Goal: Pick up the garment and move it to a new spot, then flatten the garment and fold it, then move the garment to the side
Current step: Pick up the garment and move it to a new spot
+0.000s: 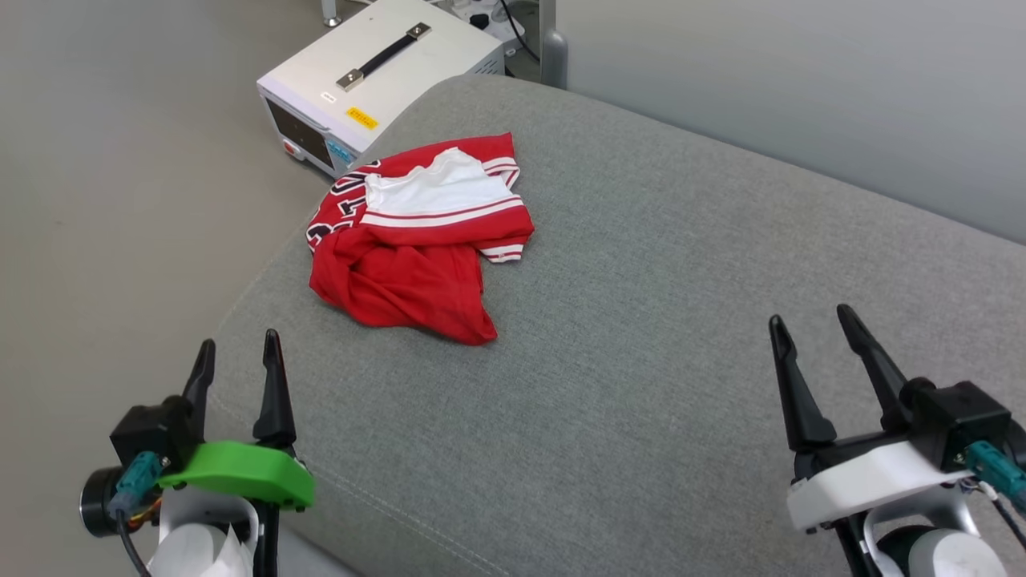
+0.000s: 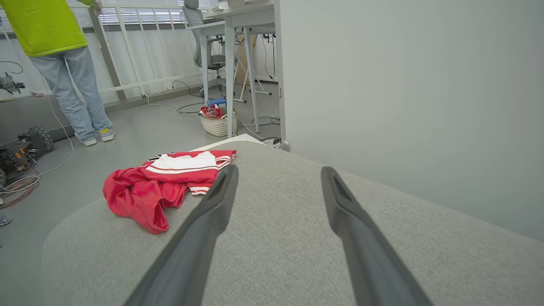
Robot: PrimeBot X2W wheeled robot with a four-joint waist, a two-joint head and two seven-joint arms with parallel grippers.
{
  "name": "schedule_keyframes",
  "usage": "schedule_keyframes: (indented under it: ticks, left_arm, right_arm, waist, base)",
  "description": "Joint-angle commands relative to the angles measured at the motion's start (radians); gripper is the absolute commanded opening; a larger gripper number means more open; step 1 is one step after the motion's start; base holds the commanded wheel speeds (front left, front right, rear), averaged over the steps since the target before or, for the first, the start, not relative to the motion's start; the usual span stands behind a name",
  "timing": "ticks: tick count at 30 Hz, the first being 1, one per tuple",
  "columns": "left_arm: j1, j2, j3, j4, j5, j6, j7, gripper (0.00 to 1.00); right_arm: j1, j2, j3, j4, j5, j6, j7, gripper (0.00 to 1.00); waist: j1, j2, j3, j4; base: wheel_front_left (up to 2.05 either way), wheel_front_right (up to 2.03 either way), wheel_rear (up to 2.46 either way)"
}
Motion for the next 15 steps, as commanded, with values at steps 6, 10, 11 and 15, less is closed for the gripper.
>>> schedule_keyframes:
  ticks: [6,10,11,15]
  left_arm:
    - [-0.204,0.058,-0.002,0.086,-0.057,-0.015,0.007,1.0]
    - [-0.332,0.11,-0.031,0.141,-0.128,-0.021,0.074,1.0]
    - [-0.367,0.133,-0.048,0.153,-0.156,-0.023,0.097,1.0]
    - [-0.485,0.233,-0.113,0.219,-0.26,-0.027,0.197,1.0]
  right_arm:
    - [-0.08,-0.026,-0.031,-0.094,-0.04,-0.001,0.069,1.0]
    - [-0.123,-0.046,-0.026,-0.14,-0.047,-0.001,0.101,1.0]
    - [-0.136,-0.051,-0.022,-0.151,-0.047,-0.001,0.106,1.0]
    - [-0.182,-0.064,-0.018,-0.173,-0.043,-0.001,0.116,1.0]
  waist:
    - [0.0,0.0,0.155,-0.047]
    - [0.0,0.0,0.24,-0.087]
    - [0.0,0.0,0.263,-0.101]
    - [0.0,0.0,0.331,-0.149]
  base:
    - [0.0,0.0,0.0]
    - [0.0,0.0,0.0]
    - [0.0,0.0,0.0]
    - [0.0,0.0,0.0]
